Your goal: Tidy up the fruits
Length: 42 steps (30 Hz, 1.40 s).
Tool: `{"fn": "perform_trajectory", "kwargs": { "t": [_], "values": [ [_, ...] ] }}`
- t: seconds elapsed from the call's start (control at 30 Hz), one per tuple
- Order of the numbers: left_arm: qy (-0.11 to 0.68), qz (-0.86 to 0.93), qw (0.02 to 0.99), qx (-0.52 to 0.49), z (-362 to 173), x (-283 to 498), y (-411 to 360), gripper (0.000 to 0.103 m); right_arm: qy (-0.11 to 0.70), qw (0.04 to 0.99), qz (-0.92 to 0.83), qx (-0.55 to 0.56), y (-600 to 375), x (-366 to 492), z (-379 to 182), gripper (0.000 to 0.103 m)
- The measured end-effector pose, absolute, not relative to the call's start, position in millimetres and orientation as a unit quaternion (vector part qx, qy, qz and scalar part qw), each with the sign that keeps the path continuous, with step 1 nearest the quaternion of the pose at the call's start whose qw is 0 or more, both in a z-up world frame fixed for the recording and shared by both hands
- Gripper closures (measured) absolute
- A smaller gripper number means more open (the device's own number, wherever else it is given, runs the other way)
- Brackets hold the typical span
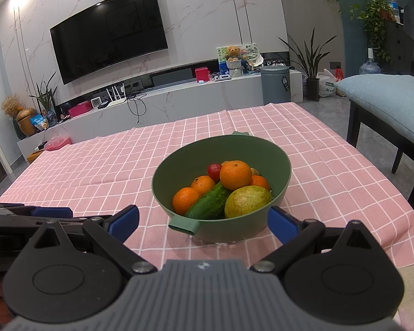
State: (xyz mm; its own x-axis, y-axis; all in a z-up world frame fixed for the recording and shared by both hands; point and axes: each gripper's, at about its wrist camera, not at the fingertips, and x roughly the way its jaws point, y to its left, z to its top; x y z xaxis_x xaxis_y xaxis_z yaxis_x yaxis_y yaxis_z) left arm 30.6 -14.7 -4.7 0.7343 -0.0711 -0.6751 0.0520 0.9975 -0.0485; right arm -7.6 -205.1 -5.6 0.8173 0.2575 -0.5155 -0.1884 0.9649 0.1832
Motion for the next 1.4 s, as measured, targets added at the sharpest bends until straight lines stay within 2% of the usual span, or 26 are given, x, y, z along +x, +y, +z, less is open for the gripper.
{"fn": "perform_trajectory", "kwargs": {
  "t": [1.4],
  "values": [
    [0.368,-0.033,0.929,-0.009,-9.9,35.0,-12.0,0.014,0.281,0.95,0.12,0.062,-201.0,-9.7,-7.5,0.007]
  ]
}}
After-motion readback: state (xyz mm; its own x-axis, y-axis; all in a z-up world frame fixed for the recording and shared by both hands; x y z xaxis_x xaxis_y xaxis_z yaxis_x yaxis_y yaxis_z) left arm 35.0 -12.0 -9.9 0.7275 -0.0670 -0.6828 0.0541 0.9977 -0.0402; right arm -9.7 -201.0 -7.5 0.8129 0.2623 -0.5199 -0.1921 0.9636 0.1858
